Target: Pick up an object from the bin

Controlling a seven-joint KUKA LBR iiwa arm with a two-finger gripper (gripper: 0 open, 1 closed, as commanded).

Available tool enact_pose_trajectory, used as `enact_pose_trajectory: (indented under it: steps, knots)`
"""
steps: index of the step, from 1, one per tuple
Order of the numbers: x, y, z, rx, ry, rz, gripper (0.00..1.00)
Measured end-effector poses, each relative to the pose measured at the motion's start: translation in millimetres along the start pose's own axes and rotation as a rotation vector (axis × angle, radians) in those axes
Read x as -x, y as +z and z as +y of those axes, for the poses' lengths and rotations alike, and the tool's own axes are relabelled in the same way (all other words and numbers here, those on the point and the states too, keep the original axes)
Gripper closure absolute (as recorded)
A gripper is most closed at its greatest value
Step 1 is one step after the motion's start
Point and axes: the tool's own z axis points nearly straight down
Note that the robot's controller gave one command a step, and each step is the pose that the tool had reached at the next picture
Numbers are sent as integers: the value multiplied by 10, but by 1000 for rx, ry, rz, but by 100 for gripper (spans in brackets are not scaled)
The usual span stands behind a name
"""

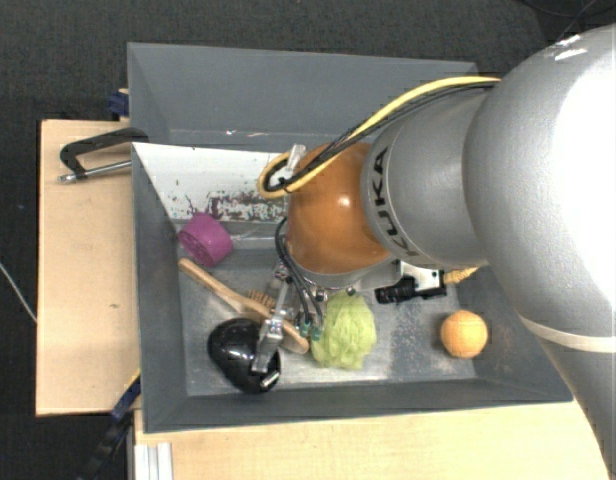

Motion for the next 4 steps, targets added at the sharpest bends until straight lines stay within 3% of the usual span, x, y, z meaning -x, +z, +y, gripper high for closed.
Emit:
enact_pose_trajectory:
  steps: [2, 3, 4]
  knots:
    - [-3, -7, 0, 1, -1, -3, 0]
    - [-3, -3, -2, 1, -1, -3, 100]
    - [-3, -3, -3, 1, -1, -3, 100]
